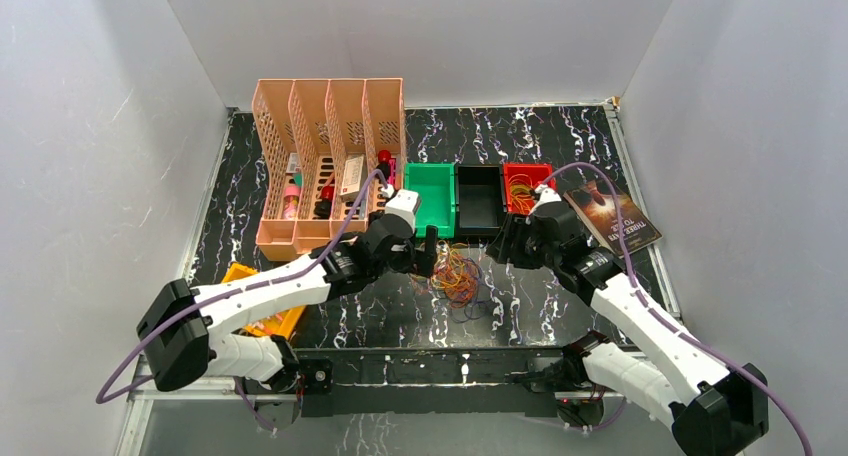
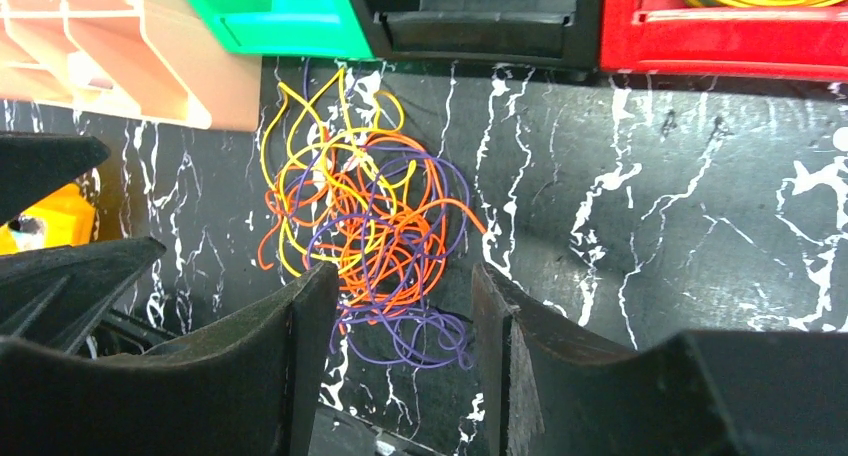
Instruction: Untangle the cables
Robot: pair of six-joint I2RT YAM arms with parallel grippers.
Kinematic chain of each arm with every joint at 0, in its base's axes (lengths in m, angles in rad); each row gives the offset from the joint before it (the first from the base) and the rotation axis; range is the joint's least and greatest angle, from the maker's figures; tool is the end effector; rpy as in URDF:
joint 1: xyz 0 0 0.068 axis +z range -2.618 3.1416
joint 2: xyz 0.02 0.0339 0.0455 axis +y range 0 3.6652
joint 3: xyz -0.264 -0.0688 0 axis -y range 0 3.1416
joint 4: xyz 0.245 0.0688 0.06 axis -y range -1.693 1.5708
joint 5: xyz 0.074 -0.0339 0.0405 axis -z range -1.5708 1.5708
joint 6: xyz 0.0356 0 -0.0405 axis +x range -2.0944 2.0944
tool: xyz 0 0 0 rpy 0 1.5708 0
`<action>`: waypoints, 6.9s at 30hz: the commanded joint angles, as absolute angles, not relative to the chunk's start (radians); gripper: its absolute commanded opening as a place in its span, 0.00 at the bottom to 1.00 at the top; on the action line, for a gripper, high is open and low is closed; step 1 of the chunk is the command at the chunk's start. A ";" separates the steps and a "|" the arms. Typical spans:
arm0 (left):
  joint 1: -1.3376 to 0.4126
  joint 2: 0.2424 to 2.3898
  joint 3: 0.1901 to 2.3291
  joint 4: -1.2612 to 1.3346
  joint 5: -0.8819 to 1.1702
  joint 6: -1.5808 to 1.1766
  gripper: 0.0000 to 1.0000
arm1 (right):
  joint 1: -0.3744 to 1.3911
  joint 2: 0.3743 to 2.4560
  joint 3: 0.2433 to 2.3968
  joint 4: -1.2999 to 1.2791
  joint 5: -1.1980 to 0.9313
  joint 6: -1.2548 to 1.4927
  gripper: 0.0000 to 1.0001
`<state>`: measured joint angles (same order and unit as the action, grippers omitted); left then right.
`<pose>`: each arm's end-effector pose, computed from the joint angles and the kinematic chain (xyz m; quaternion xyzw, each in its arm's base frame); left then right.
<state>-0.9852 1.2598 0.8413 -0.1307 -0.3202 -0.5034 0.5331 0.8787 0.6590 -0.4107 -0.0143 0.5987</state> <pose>0.1638 -0.2266 0.2638 0.1298 0.8549 -0.2247 0.4492 0.1653 0.0981 0.2573 0.0260 0.8911 0.2483 0.3790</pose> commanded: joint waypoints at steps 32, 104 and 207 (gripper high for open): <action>-0.972 1.757 1.242 -0.357 -0.564 -0.907 0.74 | 0.538 0.770 0.657 -0.357 0.196 0.625 0.63; -0.967 1.456 1.073 -0.117 -0.299 -0.593 0.00 | 0.538 0.750 0.651 -0.297 0.193 0.559 0.66; -0.966 1.219 1.672 -0.373 -0.284 -0.201 0.04 | 0.702 1.266 0.379 1.137 -0.149 0.919 0.71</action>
<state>-0.9703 1.2549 1.6760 -0.3965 -0.2741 -0.2092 0.6945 1.2102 0.3763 0.9436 -0.1982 0.8692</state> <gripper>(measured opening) 0.043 0.724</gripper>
